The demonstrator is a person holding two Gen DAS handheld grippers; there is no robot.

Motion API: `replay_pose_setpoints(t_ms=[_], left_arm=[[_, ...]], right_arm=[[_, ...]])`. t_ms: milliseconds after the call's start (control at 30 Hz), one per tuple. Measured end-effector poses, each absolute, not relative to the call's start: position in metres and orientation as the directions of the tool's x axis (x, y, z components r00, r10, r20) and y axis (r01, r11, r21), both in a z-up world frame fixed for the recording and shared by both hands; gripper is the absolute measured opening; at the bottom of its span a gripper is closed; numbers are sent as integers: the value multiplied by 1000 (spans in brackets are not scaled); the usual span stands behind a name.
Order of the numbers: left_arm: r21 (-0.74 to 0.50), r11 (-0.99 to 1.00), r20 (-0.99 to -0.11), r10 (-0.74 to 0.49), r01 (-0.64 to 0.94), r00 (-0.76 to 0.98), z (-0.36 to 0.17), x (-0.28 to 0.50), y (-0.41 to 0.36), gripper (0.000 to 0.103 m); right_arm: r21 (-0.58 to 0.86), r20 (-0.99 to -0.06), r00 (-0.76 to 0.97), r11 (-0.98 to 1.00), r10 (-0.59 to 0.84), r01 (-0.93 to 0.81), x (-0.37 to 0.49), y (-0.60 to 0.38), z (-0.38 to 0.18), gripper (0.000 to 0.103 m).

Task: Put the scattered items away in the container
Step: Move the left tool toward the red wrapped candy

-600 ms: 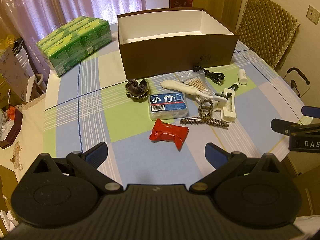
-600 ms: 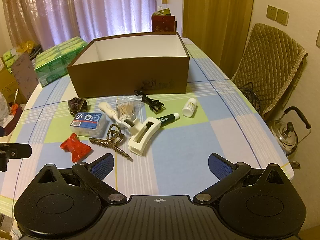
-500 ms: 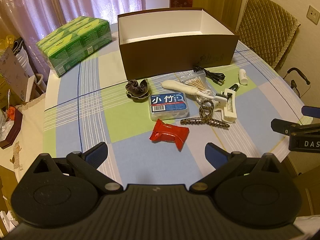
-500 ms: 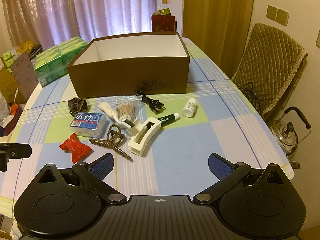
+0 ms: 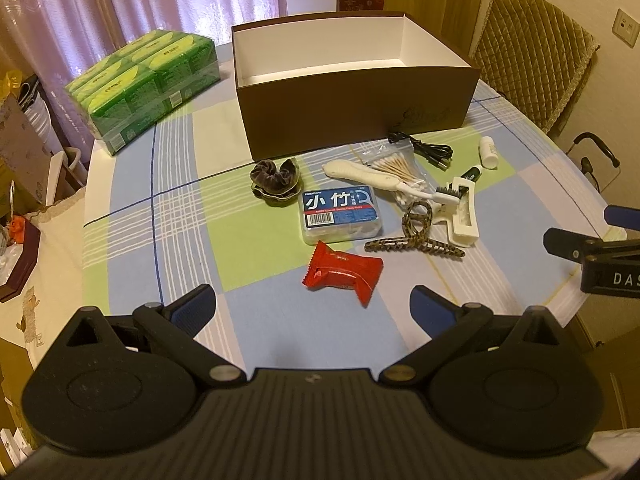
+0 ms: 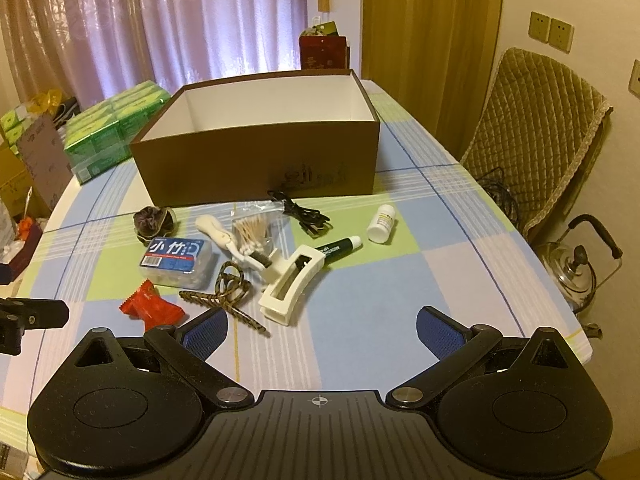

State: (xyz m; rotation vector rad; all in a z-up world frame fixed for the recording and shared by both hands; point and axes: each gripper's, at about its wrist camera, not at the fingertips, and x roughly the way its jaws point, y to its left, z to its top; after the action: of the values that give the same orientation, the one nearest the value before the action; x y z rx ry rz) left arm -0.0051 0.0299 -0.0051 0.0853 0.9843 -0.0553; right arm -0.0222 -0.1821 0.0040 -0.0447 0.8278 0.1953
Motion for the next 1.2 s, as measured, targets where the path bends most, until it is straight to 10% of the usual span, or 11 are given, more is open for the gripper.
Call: replay_pose_setpoints(t_ms=[1200], left_arm=[[-3, 987, -844, -89, 161, 529, -14, 2, 38, 102]], right_arm=[[39, -741, 656, 984, 143, -171, -13, -170, 1, 103]])
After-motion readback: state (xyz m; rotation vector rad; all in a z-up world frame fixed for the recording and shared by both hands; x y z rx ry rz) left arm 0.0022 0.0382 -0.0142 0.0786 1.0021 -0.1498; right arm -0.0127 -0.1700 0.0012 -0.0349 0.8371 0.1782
